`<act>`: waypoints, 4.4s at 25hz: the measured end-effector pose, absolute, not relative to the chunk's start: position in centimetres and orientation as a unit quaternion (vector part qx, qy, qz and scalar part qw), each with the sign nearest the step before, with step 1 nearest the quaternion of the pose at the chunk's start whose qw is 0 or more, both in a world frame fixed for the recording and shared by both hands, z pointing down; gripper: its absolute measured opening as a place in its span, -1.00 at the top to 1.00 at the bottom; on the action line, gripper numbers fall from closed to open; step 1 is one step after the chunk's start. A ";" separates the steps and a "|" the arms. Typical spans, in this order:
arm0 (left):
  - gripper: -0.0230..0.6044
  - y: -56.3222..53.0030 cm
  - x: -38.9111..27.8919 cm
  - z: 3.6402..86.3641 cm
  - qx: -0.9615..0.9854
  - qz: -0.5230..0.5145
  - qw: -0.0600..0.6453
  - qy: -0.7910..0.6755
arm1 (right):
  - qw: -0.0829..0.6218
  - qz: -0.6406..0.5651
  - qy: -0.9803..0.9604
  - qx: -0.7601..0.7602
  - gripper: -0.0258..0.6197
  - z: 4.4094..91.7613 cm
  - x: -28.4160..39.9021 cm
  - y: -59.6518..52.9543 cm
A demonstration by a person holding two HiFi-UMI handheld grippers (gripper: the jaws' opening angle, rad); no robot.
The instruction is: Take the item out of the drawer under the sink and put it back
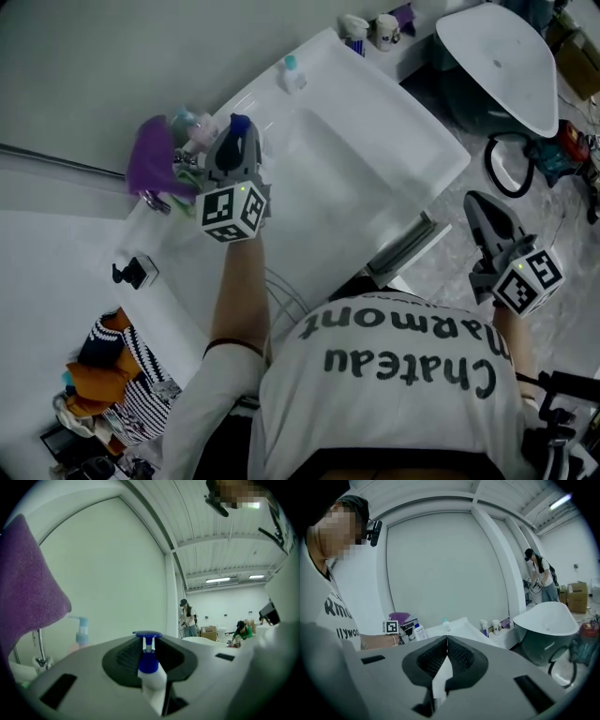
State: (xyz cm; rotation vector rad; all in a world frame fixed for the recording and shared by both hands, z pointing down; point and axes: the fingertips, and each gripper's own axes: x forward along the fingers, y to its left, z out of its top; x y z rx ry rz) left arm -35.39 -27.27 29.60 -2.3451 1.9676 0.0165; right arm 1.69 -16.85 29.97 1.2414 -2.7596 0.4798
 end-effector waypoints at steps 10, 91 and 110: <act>0.68 -30.3 -37.1 29.6 -0.749 -0.008 0.042 0.661 | 0.053 0.150 -0.884 0.440 0.89 30.2 4.2 -15.5; 0.68 -34.6 -41.6 30.7 -0.715 -0.016 0.027 0.698 | 0.087 0.151 -0.891 0.419 0.89 32.3 2.7 -15.7; 0.46 -34.7 -41.2 31.8 -0.713 -0.020 -0.025 0.701 | 0.083 0.150 -0.893 0.415 0.89 32.2 2.0 -15.6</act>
